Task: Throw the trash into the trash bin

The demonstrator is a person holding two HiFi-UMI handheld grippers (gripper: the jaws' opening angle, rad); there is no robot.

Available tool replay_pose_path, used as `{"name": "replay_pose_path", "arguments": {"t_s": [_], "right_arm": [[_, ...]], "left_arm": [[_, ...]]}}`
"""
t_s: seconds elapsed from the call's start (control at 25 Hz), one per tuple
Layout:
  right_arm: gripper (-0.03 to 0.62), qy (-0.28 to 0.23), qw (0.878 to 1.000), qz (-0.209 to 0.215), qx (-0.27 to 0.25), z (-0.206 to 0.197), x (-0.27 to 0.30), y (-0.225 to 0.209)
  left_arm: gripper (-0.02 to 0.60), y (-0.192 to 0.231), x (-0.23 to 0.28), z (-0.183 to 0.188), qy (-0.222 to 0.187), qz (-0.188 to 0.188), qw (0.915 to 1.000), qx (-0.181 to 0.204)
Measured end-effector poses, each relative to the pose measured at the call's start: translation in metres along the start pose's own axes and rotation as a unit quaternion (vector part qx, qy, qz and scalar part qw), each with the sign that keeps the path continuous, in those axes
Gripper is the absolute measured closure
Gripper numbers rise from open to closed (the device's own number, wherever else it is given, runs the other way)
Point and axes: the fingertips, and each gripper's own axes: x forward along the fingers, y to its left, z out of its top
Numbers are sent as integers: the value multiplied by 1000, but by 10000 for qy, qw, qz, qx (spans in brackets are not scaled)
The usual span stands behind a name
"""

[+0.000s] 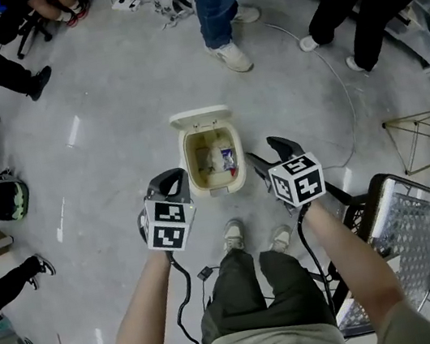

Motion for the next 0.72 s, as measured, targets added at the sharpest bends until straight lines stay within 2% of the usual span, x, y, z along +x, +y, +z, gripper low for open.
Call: {"name": "replay_pose_path", "arguments": {"t_s": [0.32, 0.52, 0.72], "right_arm": [[312, -1235, 9919, -312, 5, 94, -152, 1], [316, -1967, 9791, -525, -46, 137, -251, 14], [316, -2600, 9640, -521, -208, 174, -351, 44]], "left_arm": [[578, -27, -69, 117, -806, 83, 9959, 398], [578, -51, -126, 178, -1297, 82, 9899, 566], [578, -75, -190, 234, -1759, 108, 9806, 855]]}}
